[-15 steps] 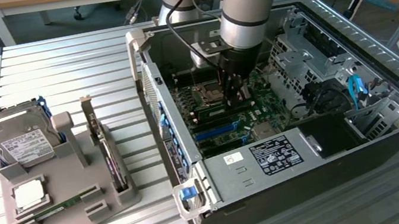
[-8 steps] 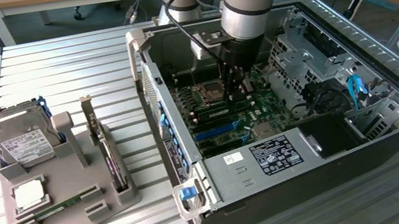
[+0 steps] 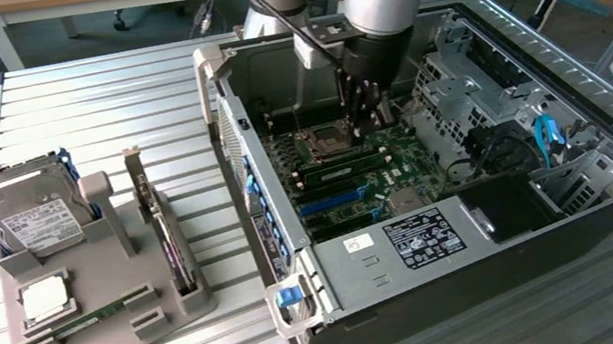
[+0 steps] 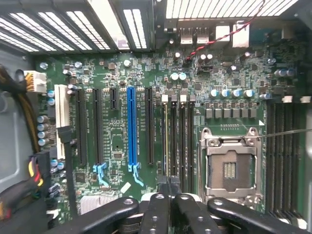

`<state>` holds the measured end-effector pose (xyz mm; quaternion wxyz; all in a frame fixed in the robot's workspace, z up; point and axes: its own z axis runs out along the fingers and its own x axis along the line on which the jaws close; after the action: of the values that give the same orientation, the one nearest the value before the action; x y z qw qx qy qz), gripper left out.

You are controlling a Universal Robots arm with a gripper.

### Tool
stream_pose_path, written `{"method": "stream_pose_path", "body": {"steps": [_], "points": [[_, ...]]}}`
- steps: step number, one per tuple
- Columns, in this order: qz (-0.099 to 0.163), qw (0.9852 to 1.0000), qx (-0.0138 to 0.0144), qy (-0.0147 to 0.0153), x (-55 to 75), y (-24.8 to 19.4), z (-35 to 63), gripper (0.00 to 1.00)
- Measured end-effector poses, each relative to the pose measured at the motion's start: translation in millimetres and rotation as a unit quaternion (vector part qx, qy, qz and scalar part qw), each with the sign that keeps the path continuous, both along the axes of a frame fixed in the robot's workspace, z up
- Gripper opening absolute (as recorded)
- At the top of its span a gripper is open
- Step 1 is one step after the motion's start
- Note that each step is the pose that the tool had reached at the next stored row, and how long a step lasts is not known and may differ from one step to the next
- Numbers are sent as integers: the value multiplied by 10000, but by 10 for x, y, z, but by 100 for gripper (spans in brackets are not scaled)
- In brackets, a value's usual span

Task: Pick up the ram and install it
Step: 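Insert the ram into the slot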

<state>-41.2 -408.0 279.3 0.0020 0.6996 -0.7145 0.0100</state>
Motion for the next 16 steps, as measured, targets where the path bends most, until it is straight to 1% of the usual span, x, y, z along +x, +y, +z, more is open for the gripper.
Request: {"method": "stream_pose_path", "body": {"steps": [1,2,4,6,7,16], "points": [[0,10000,-3,0,0,0,20,11],[0,10000,-6,-1,2,1,18,11],[-1,10000,-7,5,58,1,12,11],[0,10000,-8,23,186,1,-5,11],[0,10000,-9,27,229,1,-10,11],[0,10000,-11,52,642,1,-31,11]]}}
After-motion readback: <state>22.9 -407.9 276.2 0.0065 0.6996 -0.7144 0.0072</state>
